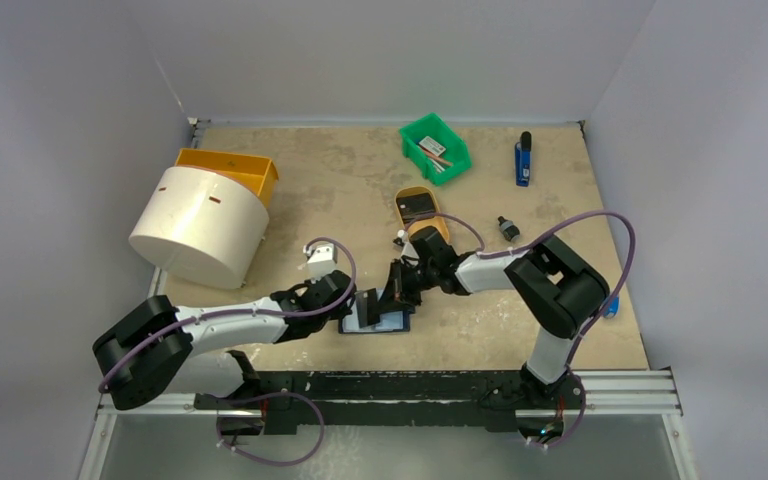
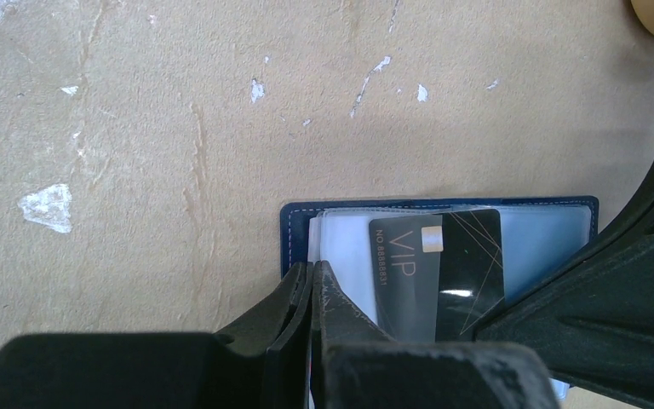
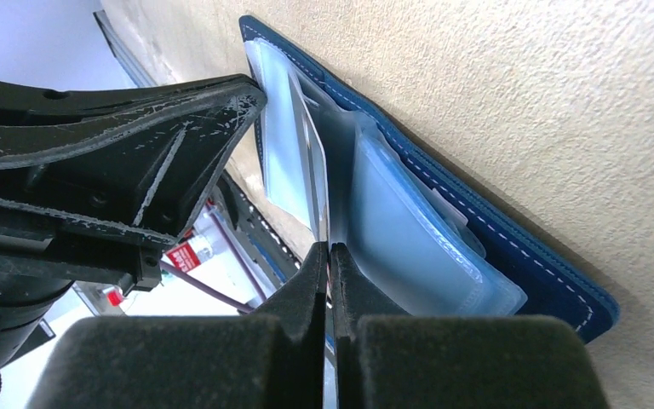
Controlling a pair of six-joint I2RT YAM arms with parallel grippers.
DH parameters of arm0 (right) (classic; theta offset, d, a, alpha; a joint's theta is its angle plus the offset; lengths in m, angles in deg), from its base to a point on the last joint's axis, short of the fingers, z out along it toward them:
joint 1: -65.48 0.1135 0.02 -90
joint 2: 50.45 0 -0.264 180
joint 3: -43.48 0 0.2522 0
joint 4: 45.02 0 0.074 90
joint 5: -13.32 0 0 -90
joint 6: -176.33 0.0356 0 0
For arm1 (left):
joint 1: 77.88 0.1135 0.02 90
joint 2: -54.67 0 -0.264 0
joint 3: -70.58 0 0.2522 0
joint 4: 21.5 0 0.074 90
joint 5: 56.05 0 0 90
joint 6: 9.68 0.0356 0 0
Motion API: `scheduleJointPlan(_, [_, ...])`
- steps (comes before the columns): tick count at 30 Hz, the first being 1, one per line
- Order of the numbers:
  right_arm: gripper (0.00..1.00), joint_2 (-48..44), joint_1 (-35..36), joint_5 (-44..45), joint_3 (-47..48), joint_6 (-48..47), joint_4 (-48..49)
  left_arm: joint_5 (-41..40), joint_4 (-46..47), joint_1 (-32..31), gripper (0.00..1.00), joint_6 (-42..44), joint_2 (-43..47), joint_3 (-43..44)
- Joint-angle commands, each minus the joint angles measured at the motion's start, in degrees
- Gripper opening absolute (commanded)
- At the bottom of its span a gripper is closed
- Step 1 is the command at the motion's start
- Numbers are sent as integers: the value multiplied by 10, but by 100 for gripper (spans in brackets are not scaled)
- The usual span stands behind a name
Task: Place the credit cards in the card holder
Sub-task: Insert the credit card into the card holder.
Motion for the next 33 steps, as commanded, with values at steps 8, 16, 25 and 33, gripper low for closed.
scheduleJointPlan(8, [0,13,5,6,0,54,42,16,-13,1,0,-19,-3,-19])
scheduleJointPlan(16, [19,14,11,-17,21,14,5,12,-12,1,0,-21,-5,-19])
scheduleJointPlan(25, [39,1,12,26,70,-54,-92,17,-1,0,0,-20,-7,-17])
scheduleJointPlan(33, [39,27,24,21,97,-68,-103,23,8,0,0,-17,-4,-16])
